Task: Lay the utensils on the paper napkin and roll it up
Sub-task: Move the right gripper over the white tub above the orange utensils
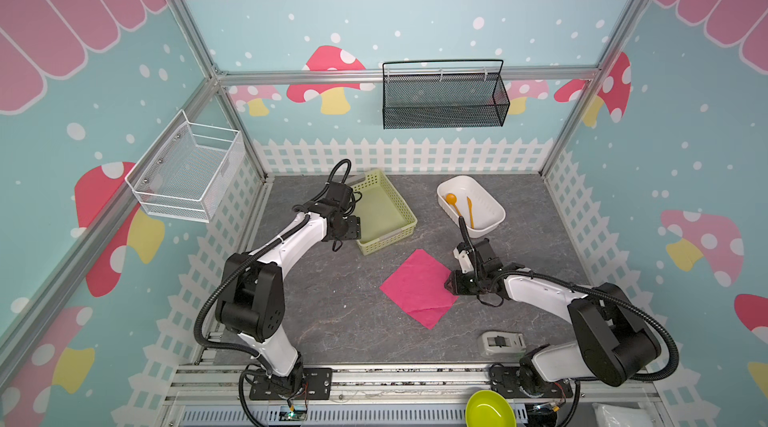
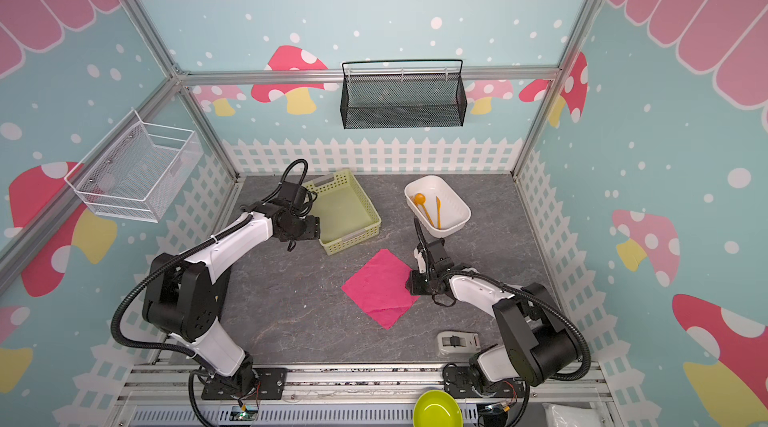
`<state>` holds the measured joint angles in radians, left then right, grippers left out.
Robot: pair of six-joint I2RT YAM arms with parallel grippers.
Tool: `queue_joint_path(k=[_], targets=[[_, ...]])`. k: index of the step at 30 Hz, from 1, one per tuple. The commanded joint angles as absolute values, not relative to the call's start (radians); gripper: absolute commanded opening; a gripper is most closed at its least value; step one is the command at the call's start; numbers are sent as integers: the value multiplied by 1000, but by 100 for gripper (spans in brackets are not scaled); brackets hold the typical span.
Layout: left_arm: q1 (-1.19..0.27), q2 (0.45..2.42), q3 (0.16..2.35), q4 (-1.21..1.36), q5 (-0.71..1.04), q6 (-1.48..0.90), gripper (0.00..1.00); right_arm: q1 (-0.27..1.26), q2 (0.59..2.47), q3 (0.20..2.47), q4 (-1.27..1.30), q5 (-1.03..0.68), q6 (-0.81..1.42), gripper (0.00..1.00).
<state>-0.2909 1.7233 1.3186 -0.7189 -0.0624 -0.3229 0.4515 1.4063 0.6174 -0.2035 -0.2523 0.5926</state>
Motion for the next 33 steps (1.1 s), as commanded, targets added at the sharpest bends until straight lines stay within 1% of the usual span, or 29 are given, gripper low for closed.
queue_joint_path(k=[1, 4, 8, 12, 16, 21, 26, 30, 33], targets=[[-304, 1761, 1359, -742, -34, -345, 75, 447, 1325, 642, -262, -247, 613, 45], [-308, 1789, 1367, -762, -47, -344, 74, 432, 1273, 691, -303, -207, 602, 47], [-294, 1817, 1364, -810, -79, -339, 73, 372, 1230, 762, -365, -130, 542, 50], [-268, 1816, 1355, -838, -109, -331, 72, 284, 1255, 828, -371, -135, 480, 51], [-246, 1812, 1368, -876, -152, -318, 72, 214, 1331, 905, -365, -153, 442, 51], [-200, 1804, 1380, -901, -160, -298, 73, 162, 1485, 1031, -351, -214, 393, 52], [-145, 1819, 1401, -924, -130, -276, 73, 126, 1649, 1180, -362, -285, 355, 52], [-143, 1812, 1433, -930, -61, -257, 74, 113, 1782, 1306, -390, -308, 322, 54], [-143, 1797, 1466, -937, -58, -239, 75, 113, 1867, 1393, -428, -336, 303, 54]])
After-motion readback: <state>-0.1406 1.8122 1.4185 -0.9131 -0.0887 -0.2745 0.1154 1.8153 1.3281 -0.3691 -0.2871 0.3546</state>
